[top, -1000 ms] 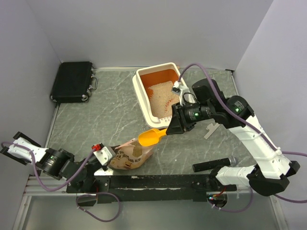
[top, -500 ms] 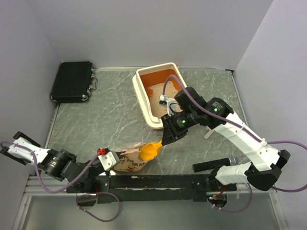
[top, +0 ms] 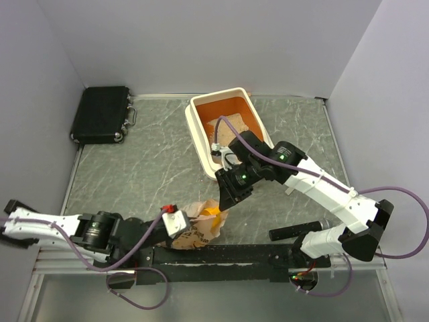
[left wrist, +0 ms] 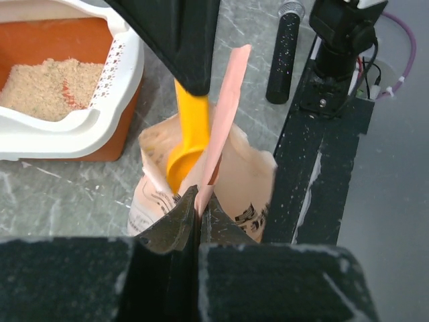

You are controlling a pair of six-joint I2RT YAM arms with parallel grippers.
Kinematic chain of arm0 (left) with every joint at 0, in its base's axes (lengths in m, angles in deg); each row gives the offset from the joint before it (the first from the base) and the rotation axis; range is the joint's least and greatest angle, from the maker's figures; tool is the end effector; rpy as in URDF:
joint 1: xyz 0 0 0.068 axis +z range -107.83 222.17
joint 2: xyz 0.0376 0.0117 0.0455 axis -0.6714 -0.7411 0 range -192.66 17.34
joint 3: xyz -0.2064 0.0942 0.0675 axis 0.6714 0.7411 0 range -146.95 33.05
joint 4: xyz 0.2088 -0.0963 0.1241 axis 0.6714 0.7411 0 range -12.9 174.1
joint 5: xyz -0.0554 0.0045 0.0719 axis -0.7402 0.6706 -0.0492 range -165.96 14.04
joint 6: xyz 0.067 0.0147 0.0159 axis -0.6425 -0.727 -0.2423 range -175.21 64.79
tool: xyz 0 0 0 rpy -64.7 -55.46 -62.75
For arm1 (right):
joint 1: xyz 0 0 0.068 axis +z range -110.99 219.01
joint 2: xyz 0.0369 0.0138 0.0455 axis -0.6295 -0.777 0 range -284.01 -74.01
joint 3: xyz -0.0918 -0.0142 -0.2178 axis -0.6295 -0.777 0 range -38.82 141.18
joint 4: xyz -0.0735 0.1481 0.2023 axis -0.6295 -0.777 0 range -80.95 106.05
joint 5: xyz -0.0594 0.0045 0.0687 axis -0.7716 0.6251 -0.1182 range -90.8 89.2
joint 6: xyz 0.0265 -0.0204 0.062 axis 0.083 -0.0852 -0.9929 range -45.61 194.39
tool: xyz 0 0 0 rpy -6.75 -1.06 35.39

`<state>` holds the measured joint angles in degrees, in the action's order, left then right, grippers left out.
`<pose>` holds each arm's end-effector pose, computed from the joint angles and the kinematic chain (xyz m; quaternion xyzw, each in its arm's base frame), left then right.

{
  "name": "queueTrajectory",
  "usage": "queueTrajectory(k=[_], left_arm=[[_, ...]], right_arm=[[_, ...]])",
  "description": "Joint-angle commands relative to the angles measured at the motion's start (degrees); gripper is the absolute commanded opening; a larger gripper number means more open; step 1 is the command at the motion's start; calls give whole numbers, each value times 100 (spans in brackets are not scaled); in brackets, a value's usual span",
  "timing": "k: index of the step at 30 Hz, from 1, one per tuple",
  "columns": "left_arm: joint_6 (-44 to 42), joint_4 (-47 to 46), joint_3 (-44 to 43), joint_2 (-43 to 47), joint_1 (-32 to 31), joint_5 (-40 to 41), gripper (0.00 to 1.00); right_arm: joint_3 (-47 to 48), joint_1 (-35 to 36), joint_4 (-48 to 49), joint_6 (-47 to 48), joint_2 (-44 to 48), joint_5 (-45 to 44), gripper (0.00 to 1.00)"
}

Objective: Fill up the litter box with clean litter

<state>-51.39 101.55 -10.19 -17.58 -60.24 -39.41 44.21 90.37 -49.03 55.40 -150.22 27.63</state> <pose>-0.0058 -0.1864 0.3046 0.4525 0.6378 -0.3060 0.5430 0.1456 0.2261 0.3162 -0.3244 0.8767 0.3458 0.0807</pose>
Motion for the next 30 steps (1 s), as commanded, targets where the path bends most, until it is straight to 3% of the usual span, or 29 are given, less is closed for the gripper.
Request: queueTrajectory(k=[1,4,10,17,30], left_arm=[[-3,-1354,-44,-287,1011,-1765,1],[-118,-1548,-52,-296,1372,-2011,1],[-162,-1083,-325,-358,2347,-2572,1],[-48,-1258,316,-16,3226,-3031,1],[190,-1249,782,855,3280,-3321,1]], right_arm=[[-128,77,224,-123,79,-135,0],[-137,77,110,-62,88,-355,0],[-181,85,-172,167,-122,-645,0],[-549,77,-32,325,-140,-944,0],[-1710,24,1620,-70,-430,119,0]])
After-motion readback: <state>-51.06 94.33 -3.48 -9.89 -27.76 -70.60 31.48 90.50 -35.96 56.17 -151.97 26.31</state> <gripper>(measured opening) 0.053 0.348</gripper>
